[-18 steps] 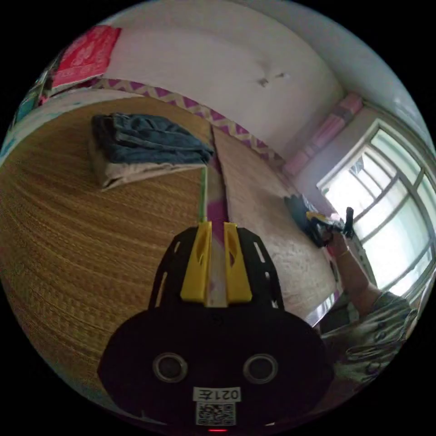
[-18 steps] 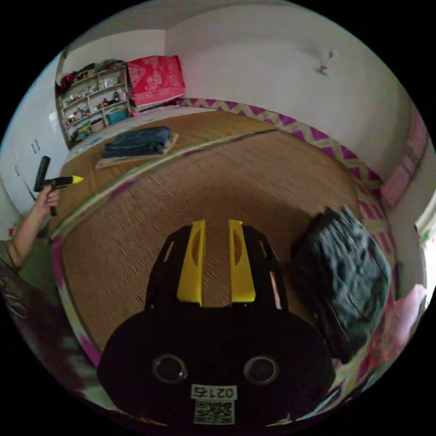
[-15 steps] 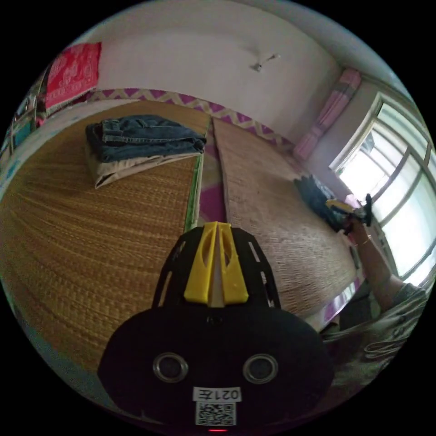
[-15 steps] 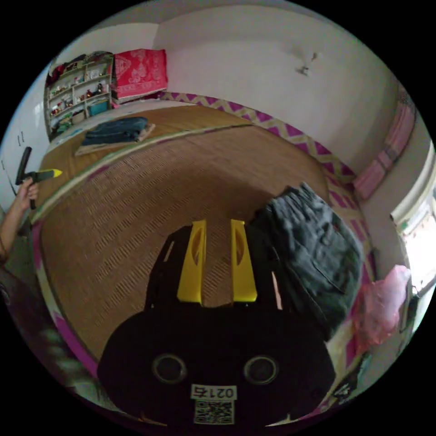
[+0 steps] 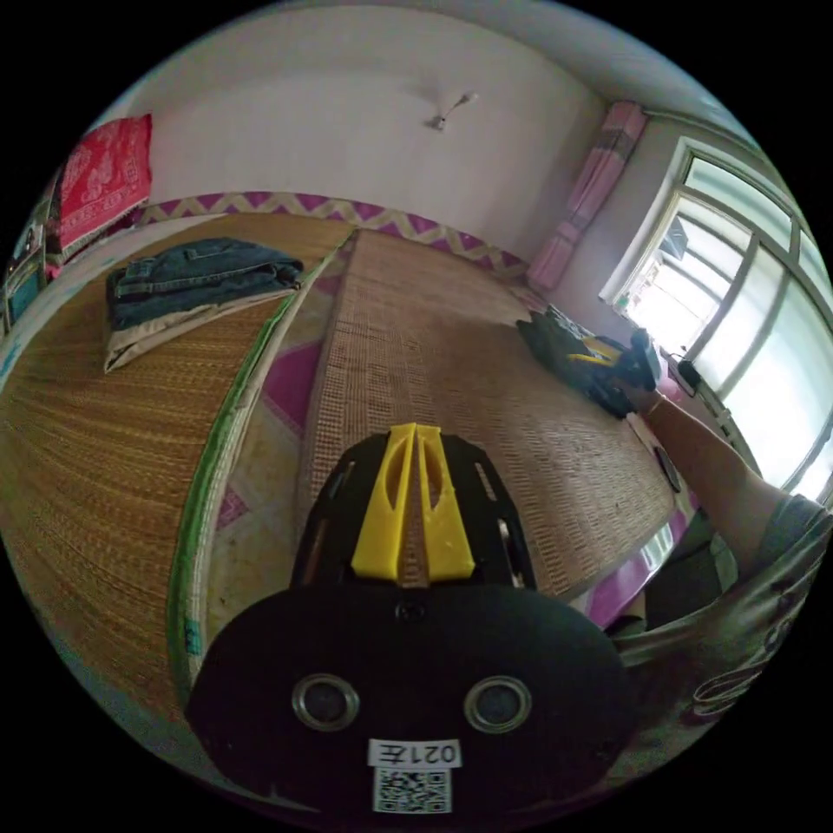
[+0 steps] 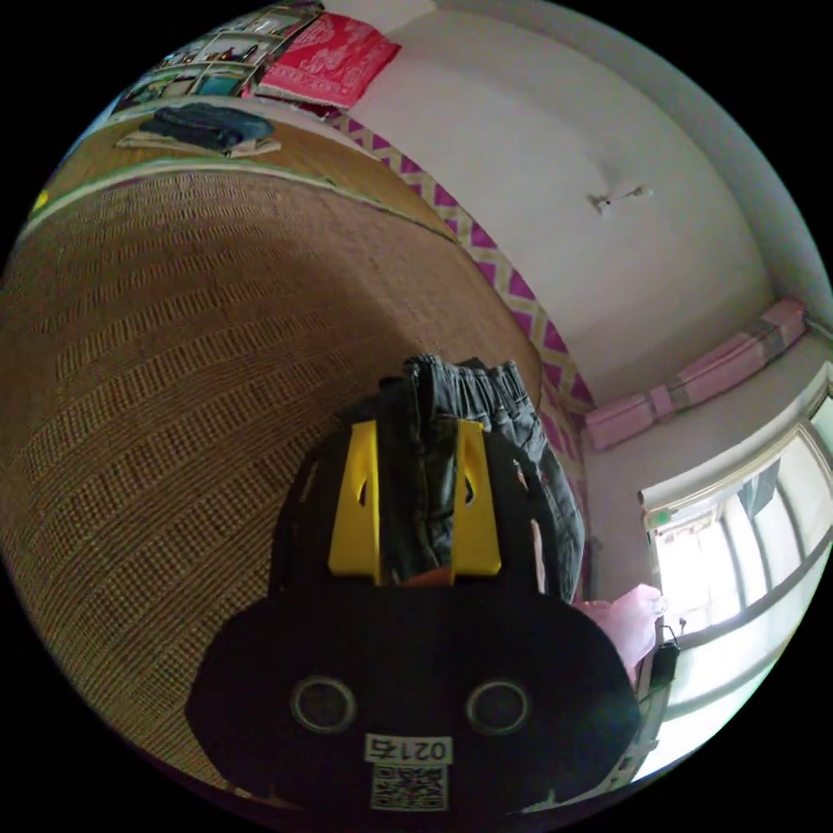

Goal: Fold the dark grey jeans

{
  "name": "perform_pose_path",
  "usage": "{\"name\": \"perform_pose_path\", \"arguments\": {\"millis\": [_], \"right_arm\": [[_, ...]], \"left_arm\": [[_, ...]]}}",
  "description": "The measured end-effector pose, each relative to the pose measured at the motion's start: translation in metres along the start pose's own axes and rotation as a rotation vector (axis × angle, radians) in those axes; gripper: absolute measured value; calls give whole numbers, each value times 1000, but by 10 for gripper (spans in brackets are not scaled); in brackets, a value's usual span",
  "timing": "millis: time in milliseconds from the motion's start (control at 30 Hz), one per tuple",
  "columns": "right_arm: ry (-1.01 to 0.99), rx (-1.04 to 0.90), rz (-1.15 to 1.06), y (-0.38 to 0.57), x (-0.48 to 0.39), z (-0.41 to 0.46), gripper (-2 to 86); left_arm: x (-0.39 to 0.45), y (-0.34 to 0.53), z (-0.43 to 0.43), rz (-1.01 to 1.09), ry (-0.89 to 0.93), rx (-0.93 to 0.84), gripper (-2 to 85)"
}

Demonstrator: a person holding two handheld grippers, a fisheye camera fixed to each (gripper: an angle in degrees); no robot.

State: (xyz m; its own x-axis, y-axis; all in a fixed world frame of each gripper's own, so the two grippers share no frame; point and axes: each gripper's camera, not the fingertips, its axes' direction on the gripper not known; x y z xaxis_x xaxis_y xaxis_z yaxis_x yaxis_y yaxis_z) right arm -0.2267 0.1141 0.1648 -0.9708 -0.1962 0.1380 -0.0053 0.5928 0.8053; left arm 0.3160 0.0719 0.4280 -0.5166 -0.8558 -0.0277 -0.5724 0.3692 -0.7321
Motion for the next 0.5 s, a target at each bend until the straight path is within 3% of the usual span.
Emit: {"name": "perform_pose_path", "arguments": {"millis": [333,500], "right_arm": [[72,-62,-3,-11,-20,-23,160],[161,-110,21,-18,-20,-8,128]], "left_arm": [[56,43,-7,68,-2,21,-10],[67,58,2,34,22,1,-10]]}}
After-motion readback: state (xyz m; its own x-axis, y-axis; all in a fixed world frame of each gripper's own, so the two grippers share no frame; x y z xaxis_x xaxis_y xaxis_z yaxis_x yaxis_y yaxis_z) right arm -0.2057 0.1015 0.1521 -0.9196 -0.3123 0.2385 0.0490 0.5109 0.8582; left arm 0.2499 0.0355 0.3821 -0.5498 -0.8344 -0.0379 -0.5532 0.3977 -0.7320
